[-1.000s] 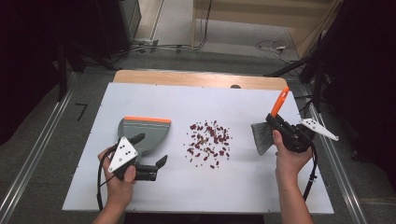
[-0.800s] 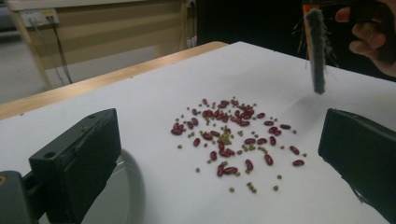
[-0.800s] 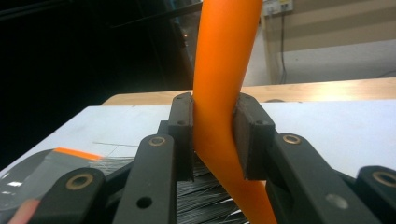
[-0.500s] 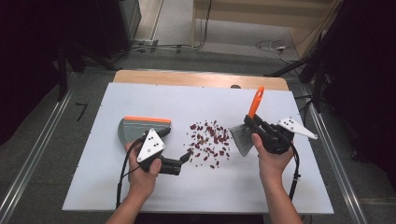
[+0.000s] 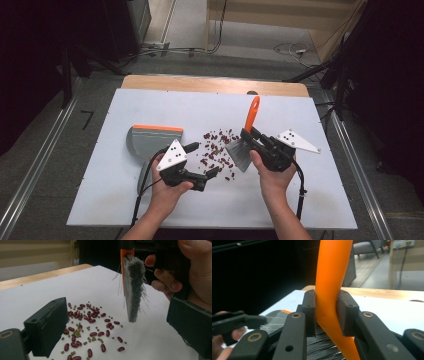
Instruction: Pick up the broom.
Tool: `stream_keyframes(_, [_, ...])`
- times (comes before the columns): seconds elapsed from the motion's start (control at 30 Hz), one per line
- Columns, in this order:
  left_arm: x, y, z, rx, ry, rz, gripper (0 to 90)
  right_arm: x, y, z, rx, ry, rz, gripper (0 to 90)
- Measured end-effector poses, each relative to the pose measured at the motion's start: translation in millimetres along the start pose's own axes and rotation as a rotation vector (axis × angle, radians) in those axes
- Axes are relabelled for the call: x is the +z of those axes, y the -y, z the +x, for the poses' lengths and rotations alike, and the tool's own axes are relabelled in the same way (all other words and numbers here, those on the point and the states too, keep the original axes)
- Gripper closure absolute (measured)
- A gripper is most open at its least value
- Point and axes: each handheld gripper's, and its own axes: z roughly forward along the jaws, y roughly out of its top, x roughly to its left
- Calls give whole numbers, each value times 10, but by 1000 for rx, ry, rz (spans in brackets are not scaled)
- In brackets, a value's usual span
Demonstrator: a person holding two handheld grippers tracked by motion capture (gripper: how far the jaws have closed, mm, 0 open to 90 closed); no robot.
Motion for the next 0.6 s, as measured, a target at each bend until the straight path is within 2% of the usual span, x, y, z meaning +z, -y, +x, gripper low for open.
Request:
stream_keyframes(0.1, [45, -6, -73, -17, 6, 8, 80, 18, 4, 39, 1, -16, -2, 695])
stream_keyframes(0.13, [57, -8, -100, -19, 5, 9, 90, 39, 13, 95, 4, -41, 2, 694])
stream_keyframes(0.2, [82, -12, -144, -24, 17, 11, 95, 47, 18, 125, 2, -44, 1, 694])
stream_keyframes(0.37, [173, 29, -222, -12, 39, 40, 125, 78, 31, 253, -18, -74, 6, 694])
stream_keyframes(0.5, [207, 45, -235, -22, 37, 53, 160, 74, 34, 306, -25, -86, 0, 694])
stream_keyframes(0.53, [226, 44, -249, -42, 31, 53, 173, 73, 33, 325, -27, -91, -6, 694])
stream_keyframes(0.6, [235, 36, -261, -55, 16, 55, 233, 67, 27, 360, -26, -100, -7, 694])
